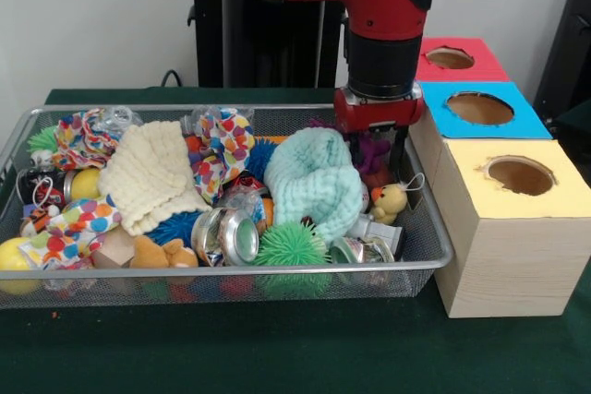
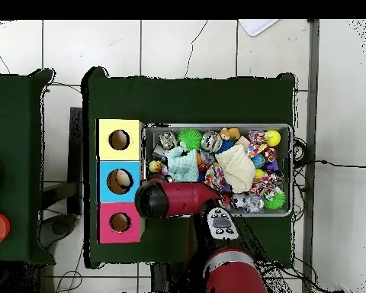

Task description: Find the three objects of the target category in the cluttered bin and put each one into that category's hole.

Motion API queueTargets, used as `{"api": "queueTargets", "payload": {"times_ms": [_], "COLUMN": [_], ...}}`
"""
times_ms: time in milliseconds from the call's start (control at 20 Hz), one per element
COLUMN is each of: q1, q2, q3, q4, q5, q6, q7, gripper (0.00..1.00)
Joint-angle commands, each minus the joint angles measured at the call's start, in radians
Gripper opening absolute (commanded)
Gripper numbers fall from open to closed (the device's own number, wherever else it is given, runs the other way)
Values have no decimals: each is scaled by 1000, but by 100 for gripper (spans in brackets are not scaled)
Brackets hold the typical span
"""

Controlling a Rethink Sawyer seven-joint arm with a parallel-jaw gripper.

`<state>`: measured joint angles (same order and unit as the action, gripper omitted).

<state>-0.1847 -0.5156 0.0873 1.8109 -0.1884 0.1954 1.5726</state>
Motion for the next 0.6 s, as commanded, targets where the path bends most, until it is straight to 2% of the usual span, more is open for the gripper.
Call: {"api": "queueTargets", "payload": {"times_ms": [50,250,600], "q1": [25,25,35], "q2": [114,121,125], "q3": [36,40,39], "q4": [-49,-77,-61], "q5": [3,16,26], "q6": [-104,-84,-107], "q7": [170,156,176], "gripper": [100,100,100]}}
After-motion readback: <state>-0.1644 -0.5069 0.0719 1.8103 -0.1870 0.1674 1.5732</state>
